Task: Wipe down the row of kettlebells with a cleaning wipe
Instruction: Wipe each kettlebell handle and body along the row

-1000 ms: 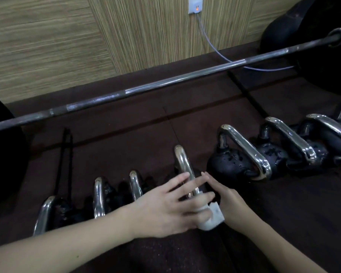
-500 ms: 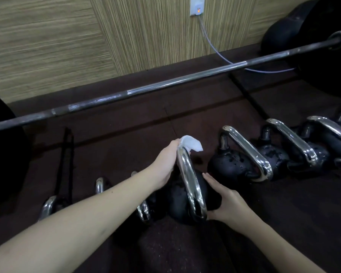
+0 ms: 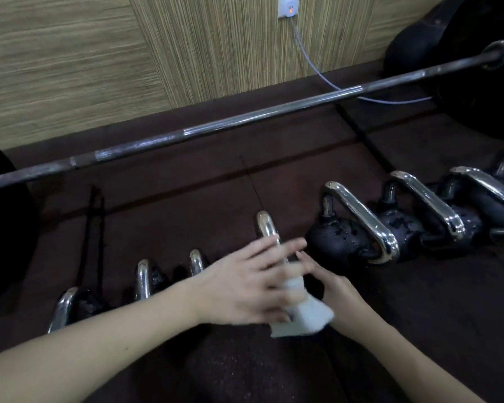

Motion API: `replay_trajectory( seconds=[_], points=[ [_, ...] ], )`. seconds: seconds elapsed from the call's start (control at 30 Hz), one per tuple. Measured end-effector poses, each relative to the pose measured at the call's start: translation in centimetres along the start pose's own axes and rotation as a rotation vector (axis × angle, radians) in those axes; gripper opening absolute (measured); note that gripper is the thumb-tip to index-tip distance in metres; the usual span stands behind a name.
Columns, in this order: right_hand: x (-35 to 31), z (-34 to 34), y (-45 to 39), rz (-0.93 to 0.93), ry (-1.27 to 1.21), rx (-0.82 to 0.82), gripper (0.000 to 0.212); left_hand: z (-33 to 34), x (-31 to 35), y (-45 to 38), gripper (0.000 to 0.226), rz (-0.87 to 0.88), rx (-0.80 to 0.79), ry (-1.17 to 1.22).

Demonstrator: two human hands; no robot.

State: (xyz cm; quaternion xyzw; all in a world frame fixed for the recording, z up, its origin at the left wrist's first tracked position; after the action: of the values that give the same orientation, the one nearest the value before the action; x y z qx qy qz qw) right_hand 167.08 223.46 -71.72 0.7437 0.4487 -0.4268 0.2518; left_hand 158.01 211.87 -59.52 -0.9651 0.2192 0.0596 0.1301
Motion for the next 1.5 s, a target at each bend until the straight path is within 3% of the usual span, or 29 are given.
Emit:
replay_trajectory(
  seconds=[0.1,0.3,0.4,0.53,0.6,0.7,0.77,0.83,1.0,1.1,1.17,1.33,1.43,1.5],
  points=[
    [0.2,0.0,0.0,0.016,-0.014,0.002,0.12,-0.3,-4.6,-0.6,0.06,-0.338,-0.034,0.237],
    [0.9,0.3,0.2,0.078,0.002,-0.03,0.131,3.3,-11.4,0.7,0.041,-1.166,-0.076,1.085],
    [0.9,0.4,0.3,0.074,-0.006,-0.026,0.131,3.7,-12.3,1.1,0.038,-1.359,-0.045,1.138],
    [0.7,0.5,0.9,0.079,0.025,-0.011,0.124,2.1,-10.6,0.0,0.022,-1.202,0.038,1.175],
    [1.2,-0.7,1.9,0.115,0.052,0.047,0.107,0.9,-10.2,-1.0,0.016,-1.088,-0.008,1.068],
    [2.7,-4.2,3.9,0.186,0.14,0.199,0.069,-0.5,-11.5,-2.8,0.029,-1.006,-0.044,0.857],
    [3.7,-7.0,5.0,0.201,0.179,0.329,0.052,-1.4,-12.4,-4.4,0.028,-1.003,-0.016,0.867],
    [4.2,-9.0,5.4,0.193,0.202,0.388,0.048,-2.5,-12.9,-6.6,0.022,-0.974,0.051,0.905],
    [4.5,-10.8,5.0,0.085,0.142,0.407,0.072,-3.0,-12.8,-12.6,0.025,-0.892,0.153,0.835],
    [5.3,-11.6,4.4,0.075,0.05,0.424,0.093,0.7,-10.3,-15.8,0.042,-0.713,-0.133,0.633],
    [5.8,-11.6,3.5,0.073,0.009,0.36,0.105,2.4,-8.8,-16.7,0.041,-0.654,-0.277,0.512],
    [8.0,-11.3,1.8,0.142,0.032,0.251,0.121,1.7,-8.0,-18.6,0.042,-0.594,-0.179,0.344],
    [8.1,-11.3,1.2,0.155,0.016,0.234,0.125,2.2,-7.5,-18.7,0.032,-0.538,-0.245,0.356],
    [8.8,-11.7,1.1,0.183,-0.01,0.263,0.12,2.7,-7.0,-19.0,0.045,-0.483,-0.272,0.358]
  ],
)
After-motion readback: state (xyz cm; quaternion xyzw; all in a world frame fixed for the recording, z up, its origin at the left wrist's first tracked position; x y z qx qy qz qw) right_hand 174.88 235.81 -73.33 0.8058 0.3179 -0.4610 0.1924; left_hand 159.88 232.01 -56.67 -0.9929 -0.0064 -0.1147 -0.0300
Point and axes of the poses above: each hand's wrist, its own y-axis away from the middle knuckle, its own z-axis out of the palm, x = y × z, the point moved 9 cm from there along -y, towards the middle knuckle, and after that the axes turned 7 degrees about -z, right-handed, at the moved point
